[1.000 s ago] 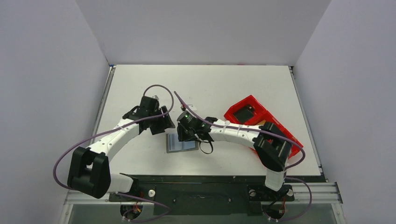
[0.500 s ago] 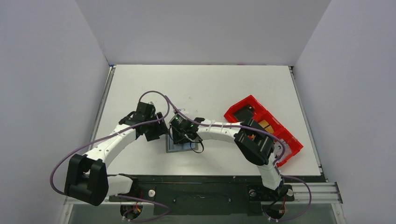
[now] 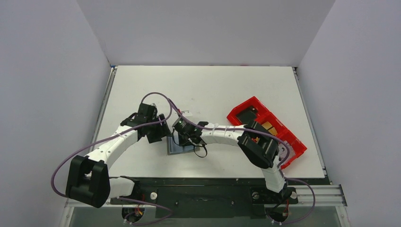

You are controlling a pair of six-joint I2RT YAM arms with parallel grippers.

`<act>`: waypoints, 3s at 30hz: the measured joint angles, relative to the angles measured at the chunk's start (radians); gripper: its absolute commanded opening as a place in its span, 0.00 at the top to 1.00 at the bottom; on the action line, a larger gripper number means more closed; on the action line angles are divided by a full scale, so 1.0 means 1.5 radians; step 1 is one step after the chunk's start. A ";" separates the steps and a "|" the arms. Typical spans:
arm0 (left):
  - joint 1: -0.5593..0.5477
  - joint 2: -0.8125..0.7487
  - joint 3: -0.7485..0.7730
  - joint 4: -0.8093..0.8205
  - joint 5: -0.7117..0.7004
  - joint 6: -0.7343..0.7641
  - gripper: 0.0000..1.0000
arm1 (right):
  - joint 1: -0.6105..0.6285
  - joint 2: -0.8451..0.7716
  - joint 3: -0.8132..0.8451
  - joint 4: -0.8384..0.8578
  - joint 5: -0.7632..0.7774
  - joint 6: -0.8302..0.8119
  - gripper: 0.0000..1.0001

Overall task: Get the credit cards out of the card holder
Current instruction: Remove the credit card from the card holder.

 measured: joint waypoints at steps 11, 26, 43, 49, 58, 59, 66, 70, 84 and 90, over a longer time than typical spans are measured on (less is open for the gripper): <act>-0.020 0.033 -0.005 0.016 0.043 0.006 0.48 | -0.016 -0.045 -0.110 0.128 -0.025 0.009 1.00; -0.063 0.093 -0.007 0.070 0.075 -0.013 0.63 | -0.038 -0.063 -0.170 0.212 -0.081 0.019 1.00; -0.084 0.133 -0.018 0.096 0.066 -0.016 0.72 | -0.043 -0.067 -0.184 0.234 -0.095 0.020 1.00; -0.087 0.135 -0.018 0.096 0.062 -0.023 1.00 | -0.043 -0.073 -0.184 0.222 -0.097 0.017 1.00; -0.114 0.111 -0.018 0.081 0.049 -0.037 1.00 | -0.043 -0.110 -0.166 0.101 -0.098 -0.009 0.74; -0.119 0.106 -0.017 0.079 0.047 -0.040 1.00 | -0.043 -0.118 -0.166 0.087 -0.097 -0.012 0.74; -0.175 0.084 -0.017 0.075 0.012 -0.091 1.00 | -0.048 -0.187 -0.164 0.028 -0.084 -0.023 0.71; -0.204 0.085 -0.012 0.074 -0.005 -0.116 1.00 | -0.062 -0.240 -0.166 0.011 -0.066 -0.025 0.70; -0.290 0.220 0.132 0.084 -0.021 -0.151 0.83 | -0.113 -0.382 -0.264 -0.036 0.009 -0.019 0.70; -0.302 0.278 0.164 0.106 -0.012 -0.155 0.74 | -0.118 -0.443 -0.291 -0.057 0.039 -0.010 0.69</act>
